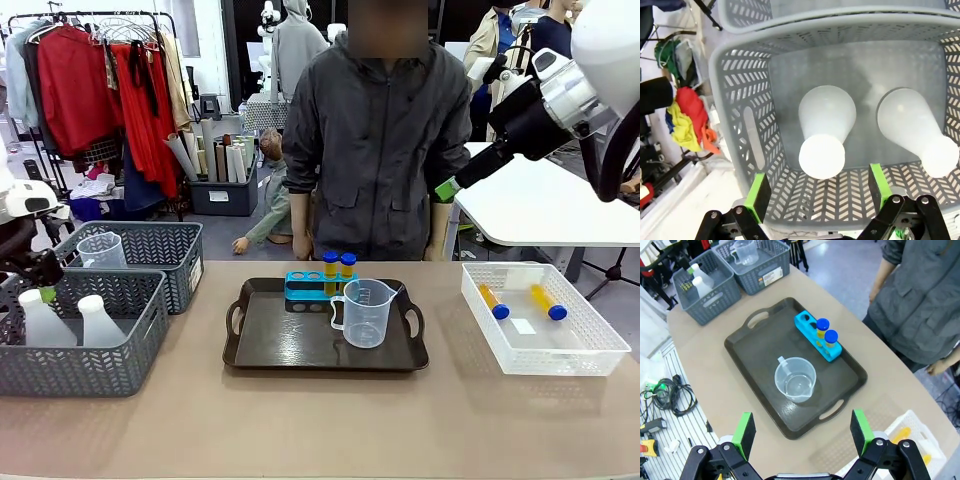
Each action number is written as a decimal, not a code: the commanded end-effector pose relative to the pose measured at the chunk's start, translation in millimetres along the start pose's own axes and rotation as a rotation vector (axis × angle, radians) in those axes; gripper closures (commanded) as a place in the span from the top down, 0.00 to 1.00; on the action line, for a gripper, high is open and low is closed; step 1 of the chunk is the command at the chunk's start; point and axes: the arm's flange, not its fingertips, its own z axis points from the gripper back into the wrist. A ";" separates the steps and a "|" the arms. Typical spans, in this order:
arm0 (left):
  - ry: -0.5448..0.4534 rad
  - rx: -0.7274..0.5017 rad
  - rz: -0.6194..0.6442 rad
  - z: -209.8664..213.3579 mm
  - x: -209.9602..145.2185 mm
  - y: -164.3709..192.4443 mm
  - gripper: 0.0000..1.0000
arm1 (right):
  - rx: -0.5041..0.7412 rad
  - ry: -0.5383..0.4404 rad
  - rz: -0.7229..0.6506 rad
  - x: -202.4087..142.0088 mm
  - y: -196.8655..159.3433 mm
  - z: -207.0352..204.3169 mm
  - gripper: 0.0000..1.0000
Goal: Prepare the laboratory tools.
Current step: Pick up one Small flask and place it on the Handle tray.
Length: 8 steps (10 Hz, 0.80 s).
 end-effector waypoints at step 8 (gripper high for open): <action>0.014 -0.047 0.025 -20.4 -0.8 -3.8 0.47 | 0.002 -0.005 0.009 -0.1 -0.8 0.4 1.00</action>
